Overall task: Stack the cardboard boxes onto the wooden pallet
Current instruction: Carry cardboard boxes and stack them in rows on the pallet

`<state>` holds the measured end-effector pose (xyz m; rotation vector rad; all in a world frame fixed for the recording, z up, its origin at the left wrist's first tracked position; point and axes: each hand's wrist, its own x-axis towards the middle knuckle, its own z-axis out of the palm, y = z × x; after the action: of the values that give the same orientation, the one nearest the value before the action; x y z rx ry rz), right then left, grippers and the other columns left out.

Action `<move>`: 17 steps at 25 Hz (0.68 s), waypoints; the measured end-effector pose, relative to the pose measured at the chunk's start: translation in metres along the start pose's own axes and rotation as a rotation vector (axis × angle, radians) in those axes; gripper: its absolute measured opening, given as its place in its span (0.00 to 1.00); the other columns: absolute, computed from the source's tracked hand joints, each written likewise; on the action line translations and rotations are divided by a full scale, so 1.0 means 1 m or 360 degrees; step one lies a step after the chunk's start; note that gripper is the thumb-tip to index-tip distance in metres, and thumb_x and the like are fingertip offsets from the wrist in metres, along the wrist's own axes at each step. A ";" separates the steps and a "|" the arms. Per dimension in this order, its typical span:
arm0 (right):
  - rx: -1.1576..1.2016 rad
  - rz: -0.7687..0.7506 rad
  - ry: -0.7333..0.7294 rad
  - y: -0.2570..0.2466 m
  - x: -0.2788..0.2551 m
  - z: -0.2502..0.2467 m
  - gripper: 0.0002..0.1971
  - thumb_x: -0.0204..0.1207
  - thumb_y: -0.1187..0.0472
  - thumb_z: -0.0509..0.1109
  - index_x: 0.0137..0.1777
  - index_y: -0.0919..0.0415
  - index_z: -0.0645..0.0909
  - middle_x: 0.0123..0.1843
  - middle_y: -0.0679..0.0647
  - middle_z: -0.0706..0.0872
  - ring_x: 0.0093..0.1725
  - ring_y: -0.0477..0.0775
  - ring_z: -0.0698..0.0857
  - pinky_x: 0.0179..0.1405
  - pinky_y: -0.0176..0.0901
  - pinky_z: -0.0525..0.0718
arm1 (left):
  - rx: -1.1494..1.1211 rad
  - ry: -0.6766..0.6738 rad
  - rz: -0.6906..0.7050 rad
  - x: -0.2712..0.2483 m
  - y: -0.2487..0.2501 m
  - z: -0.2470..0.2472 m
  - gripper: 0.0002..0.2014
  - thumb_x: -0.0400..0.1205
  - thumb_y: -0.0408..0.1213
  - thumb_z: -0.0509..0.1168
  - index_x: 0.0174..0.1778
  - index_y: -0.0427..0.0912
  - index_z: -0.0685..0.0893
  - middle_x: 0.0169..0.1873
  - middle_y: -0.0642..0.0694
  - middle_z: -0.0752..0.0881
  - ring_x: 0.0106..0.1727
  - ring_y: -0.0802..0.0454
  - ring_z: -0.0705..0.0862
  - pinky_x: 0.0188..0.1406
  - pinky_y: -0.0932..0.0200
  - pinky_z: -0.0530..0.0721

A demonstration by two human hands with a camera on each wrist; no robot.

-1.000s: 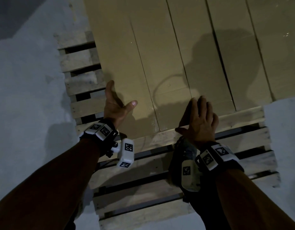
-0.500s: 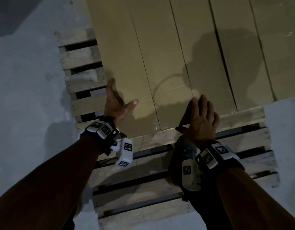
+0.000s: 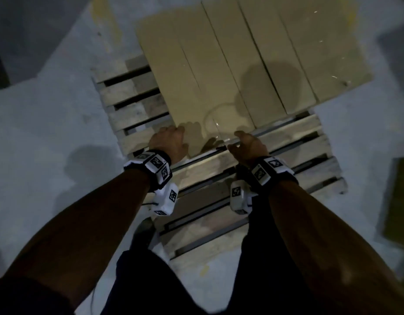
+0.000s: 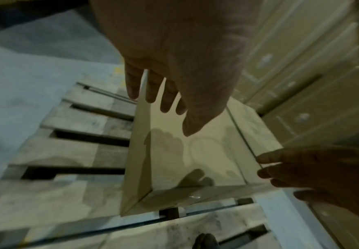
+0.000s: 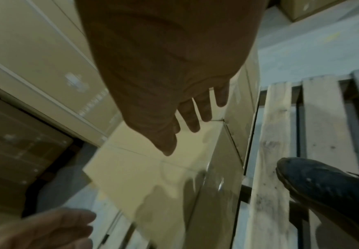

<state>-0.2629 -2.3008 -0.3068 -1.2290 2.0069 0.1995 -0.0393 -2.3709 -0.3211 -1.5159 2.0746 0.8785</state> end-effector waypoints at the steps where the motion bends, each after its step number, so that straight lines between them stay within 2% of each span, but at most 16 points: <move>1: 0.0018 0.0001 0.0014 -0.008 -0.025 0.001 0.27 0.84 0.46 0.65 0.80 0.54 0.71 0.78 0.60 0.77 0.75 0.65 0.76 0.73 0.57 0.74 | 0.0080 0.0060 0.0091 -0.023 -0.001 -0.009 0.26 0.86 0.47 0.61 0.80 0.40 0.70 0.74 0.36 0.75 0.73 0.34 0.75 0.66 0.44 0.79; 3: 0.0078 0.0048 0.0110 -0.026 -0.088 0.007 0.24 0.85 0.46 0.64 0.77 0.56 0.73 0.74 0.62 0.80 0.72 0.66 0.79 0.70 0.58 0.77 | 0.0218 0.0192 0.0292 -0.078 -0.008 -0.029 0.21 0.86 0.45 0.61 0.73 0.39 0.76 0.68 0.36 0.81 0.67 0.35 0.79 0.59 0.46 0.79; 5: 0.0164 0.0121 0.0199 -0.041 -0.142 0.013 0.25 0.85 0.45 0.63 0.77 0.56 0.73 0.74 0.61 0.80 0.71 0.65 0.80 0.71 0.58 0.77 | 0.0299 0.0256 0.0410 -0.126 -0.015 -0.043 0.19 0.86 0.45 0.60 0.68 0.37 0.78 0.65 0.35 0.82 0.65 0.35 0.79 0.56 0.47 0.78; 7: 0.0282 0.0151 0.0311 -0.056 -0.192 0.016 0.27 0.86 0.44 0.62 0.79 0.57 0.71 0.75 0.61 0.80 0.71 0.64 0.80 0.72 0.57 0.77 | 0.0363 0.0316 0.0490 -0.169 -0.022 -0.056 0.21 0.86 0.46 0.59 0.70 0.38 0.77 0.67 0.35 0.80 0.68 0.35 0.76 0.60 0.46 0.76; 11: 0.0455 0.0218 0.0518 -0.075 -0.285 0.023 0.27 0.86 0.44 0.62 0.81 0.58 0.71 0.75 0.60 0.80 0.72 0.63 0.80 0.68 0.52 0.78 | 0.0433 0.0379 0.0664 -0.244 -0.027 -0.073 0.22 0.86 0.46 0.57 0.73 0.39 0.75 0.70 0.38 0.78 0.71 0.38 0.74 0.67 0.47 0.74; 17: 0.0648 0.0376 0.0723 -0.053 -0.390 0.028 0.27 0.87 0.45 0.61 0.81 0.59 0.70 0.75 0.61 0.79 0.70 0.64 0.81 0.66 0.53 0.81 | 0.0513 0.0411 0.0933 -0.330 0.009 -0.083 0.23 0.87 0.46 0.56 0.77 0.42 0.71 0.74 0.42 0.74 0.73 0.41 0.71 0.70 0.48 0.70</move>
<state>-0.1085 -2.0431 -0.0513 -0.8239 2.4248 -0.3941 0.0581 -2.2026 -0.0420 -0.8972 2.7577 0.5026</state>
